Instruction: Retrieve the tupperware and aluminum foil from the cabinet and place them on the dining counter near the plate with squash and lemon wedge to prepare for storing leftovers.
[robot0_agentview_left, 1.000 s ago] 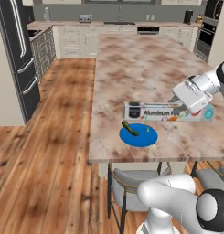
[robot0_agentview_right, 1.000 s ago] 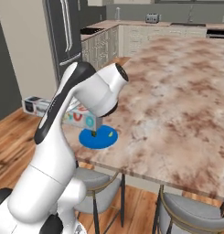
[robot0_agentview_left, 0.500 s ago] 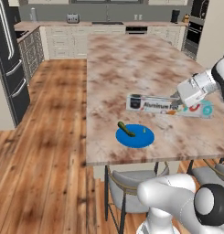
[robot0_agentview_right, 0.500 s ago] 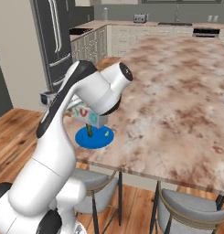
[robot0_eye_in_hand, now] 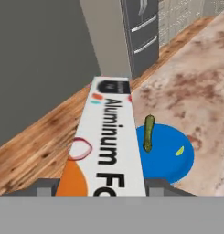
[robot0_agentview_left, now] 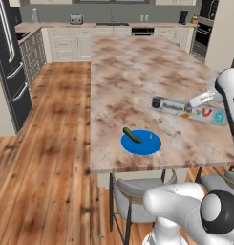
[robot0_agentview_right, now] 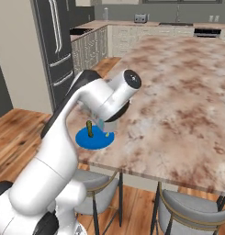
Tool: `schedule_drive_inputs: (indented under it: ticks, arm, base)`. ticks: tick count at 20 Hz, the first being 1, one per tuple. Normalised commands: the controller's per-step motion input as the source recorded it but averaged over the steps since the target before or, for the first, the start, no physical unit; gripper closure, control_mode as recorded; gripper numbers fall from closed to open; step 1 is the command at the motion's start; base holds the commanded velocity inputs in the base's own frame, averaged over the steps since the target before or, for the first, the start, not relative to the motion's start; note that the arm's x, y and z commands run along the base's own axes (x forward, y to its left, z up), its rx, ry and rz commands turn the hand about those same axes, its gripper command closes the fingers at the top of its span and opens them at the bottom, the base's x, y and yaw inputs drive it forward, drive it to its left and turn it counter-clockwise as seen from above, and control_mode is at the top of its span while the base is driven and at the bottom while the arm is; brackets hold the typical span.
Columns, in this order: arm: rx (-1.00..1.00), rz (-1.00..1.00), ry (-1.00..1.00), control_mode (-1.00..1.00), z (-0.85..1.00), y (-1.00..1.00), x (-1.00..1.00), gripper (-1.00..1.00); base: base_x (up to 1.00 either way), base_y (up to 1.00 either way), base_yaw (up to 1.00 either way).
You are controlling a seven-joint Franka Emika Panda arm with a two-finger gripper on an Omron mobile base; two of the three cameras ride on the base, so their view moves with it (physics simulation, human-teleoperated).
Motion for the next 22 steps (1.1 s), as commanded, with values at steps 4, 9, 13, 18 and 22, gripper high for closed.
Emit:
schedule_drive_inputs:
  ticks: [4,9,13,18,22]
  arm:
    - [0.01,-0.49,0.01,-1.0,-0.9,-0.51,0.23,1.0]
    - [0.09,-0.42,-0.05,-1.0,-0.88,-0.46,0.26,1.0]
    - [0.08,-0.04,-0.01,-1.0,-0.46,-0.18,0.39,1.0]
    - [0.01,0.0,0.1,-1.0,-0.22,-0.2,0.56,1.0]
    - [0.0,0.0,0.07,-1.0,-0.37,-0.37,0.57,1.0]
  base:
    - [0.0,0.0,0.0]
    - [0.0,0.0,0.0]
    - [0.0,0.0,0.0]
    - [0.0,0.0,0.0]
    - [0.0,0.0,0.0]
